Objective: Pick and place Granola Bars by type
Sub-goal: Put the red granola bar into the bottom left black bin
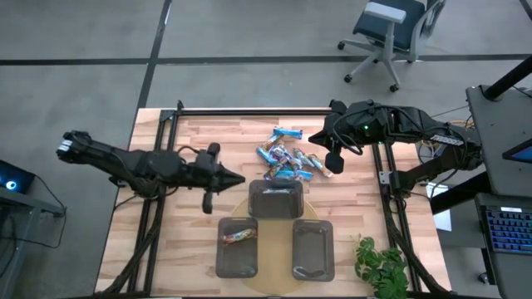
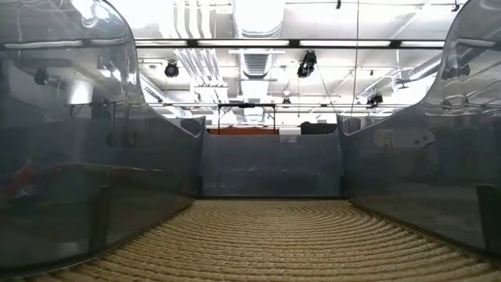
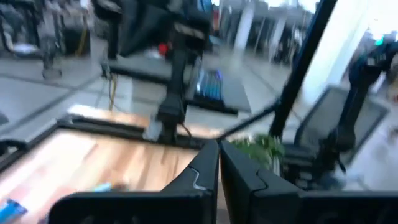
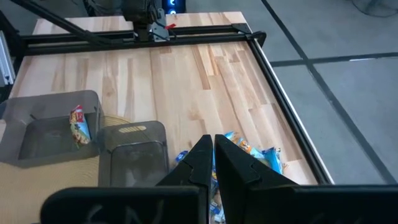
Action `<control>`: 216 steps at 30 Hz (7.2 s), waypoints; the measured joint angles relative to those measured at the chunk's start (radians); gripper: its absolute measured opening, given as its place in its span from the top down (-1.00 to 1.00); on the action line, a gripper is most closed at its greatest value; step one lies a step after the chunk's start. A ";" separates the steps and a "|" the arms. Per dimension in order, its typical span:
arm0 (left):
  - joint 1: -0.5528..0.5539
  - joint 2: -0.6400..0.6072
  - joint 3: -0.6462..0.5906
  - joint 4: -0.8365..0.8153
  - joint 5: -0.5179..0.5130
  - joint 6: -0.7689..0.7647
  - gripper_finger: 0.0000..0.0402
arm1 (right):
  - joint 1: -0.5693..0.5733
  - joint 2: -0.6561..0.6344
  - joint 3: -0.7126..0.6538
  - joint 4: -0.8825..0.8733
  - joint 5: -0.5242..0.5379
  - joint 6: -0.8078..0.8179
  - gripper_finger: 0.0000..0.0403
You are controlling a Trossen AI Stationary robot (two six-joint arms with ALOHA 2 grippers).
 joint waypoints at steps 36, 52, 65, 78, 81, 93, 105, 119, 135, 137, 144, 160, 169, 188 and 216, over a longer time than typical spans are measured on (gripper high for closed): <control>0.410 -0.201 -0.003 -0.368 0.147 0.039 1.00 | -0.255 0.049 0.000 0.009 0.011 0.119 0.96; 0.421 -0.186 0.042 -0.461 0.145 0.070 1.00 | -0.299 0.258 0.000 -0.152 -0.106 0.204 0.21; 0.421 -0.186 0.041 -0.462 0.144 0.028 1.00 | -0.338 0.440 0.000 -0.162 -0.102 0.248 -0.10; 0.421 -0.186 0.041 -0.462 0.145 0.005 1.00 | -0.351 0.605 -0.017 -0.158 -0.105 0.161 -0.10; 0.421 -0.186 0.041 -0.462 0.145 -0.007 1.00 | -0.357 0.625 -0.026 -0.151 -0.106 0.147 -0.10; 0.421 -0.186 0.039 -0.468 0.145 -0.015 1.00 | -0.378 0.649 -0.114 -0.070 -0.154 0.136 -0.10; 0.421 -0.182 0.039 -0.466 0.144 -0.040 1.00 | -0.380 0.648 -0.197 0.032 -0.152 0.132 -0.10; 0.421 -0.142 0.039 -0.465 0.144 -0.058 1.00 | -0.384 0.650 -0.267 0.131 -0.151 0.144 -0.10; 0.421 -0.135 0.039 -0.464 0.144 -0.059 1.00 | -0.395 0.651 -0.325 0.194 -0.150 0.162 -0.07; 0.421 -0.135 0.039 -0.464 0.144 -0.059 1.00 | -0.397 0.651 -0.329 0.196 -0.150 0.162 -0.03; 0.421 -0.135 0.039 -0.464 0.144 -0.059 1.00 | -0.402 0.651 -0.354 0.198 -0.152 0.162 0.17; 0.421 -0.135 0.040 -0.464 0.144 -0.059 1.00 | -0.402 0.651 -0.366 0.217 -0.158 0.163 0.76; 0.421 -0.135 0.040 -0.464 0.144 -0.059 1.00 | -0.406 0.651 -0.366 0.219 -0.158 0.162 0.79; 0.421 -0.141 0.047 -0.464 0.144 -0.059 1.00 | -0.409 0.649 -0.209 0.067 -0.150 0.094 0.79; 0.421 -0.348 0.041 -0.663 0.135 -0.010 1.00 | -0.311 0.414 0.183 0.109 -0.482 -0.009 0.87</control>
